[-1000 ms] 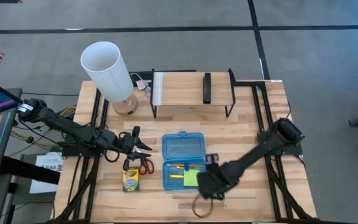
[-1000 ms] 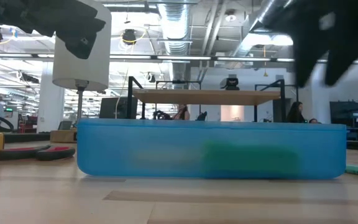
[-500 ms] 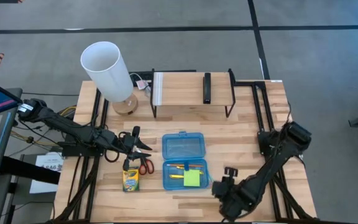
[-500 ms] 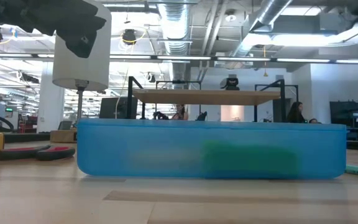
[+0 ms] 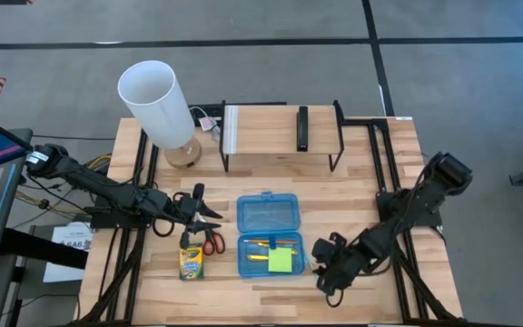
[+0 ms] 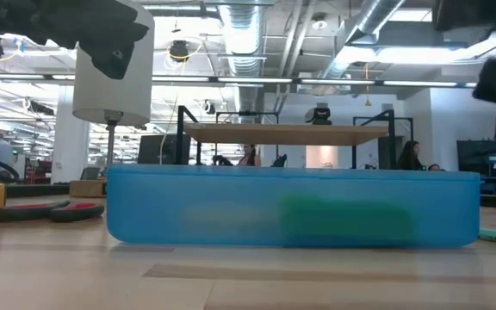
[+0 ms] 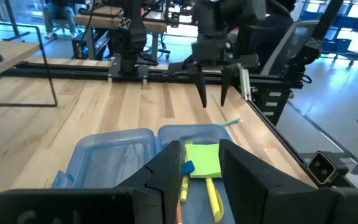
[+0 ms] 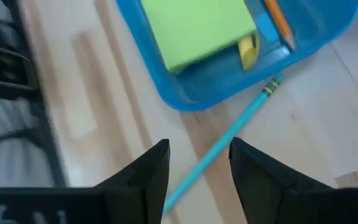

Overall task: Pack school essentials
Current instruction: Put the blue pencil into the blue supply box

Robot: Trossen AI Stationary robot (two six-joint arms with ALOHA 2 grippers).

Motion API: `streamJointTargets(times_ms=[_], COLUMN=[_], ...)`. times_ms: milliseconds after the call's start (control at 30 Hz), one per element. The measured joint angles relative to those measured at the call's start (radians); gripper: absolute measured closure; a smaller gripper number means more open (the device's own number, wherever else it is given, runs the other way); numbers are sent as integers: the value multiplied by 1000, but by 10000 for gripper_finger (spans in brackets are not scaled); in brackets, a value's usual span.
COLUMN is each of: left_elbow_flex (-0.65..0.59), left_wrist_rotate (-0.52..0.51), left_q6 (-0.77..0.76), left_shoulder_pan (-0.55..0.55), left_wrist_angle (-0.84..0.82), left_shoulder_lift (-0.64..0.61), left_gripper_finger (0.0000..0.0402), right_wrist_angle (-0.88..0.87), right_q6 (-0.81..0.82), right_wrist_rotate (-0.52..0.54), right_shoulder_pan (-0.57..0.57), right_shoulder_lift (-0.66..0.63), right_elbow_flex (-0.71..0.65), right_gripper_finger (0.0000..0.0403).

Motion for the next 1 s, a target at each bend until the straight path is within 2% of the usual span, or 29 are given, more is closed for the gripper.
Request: streamJointTargets(times_ms=[233,367,733,867,1000], left_elbow_flex=[0,0,0,0,0], left_wrist_rotate=[-9,-9,-10,-10,-10], left_q6=[-1,-5,-10,-10,-10], left_shoulder_pan=[0,0,0,0,0], left_wrist_angle=[0,-1,-1,-2,-2], left_shoulder_lift=[0,0,0,0,0], left_gripper_finger=[304,304,304,304,304], right_wrist_angle=[-24,-52,-241,-303,-372], right_q6=[8,7,-29,-2,1], right_wrist_rotate=[-85,-90,-149,-157,-166], right_shoulder_pan=[-8,-11,-43,-49,-51], right_shoulder_lift=[135,195,318,321,304], right_elbow_flex=[33,81,191,194,187], right_gripper_finger=[215,219,222,243,282])
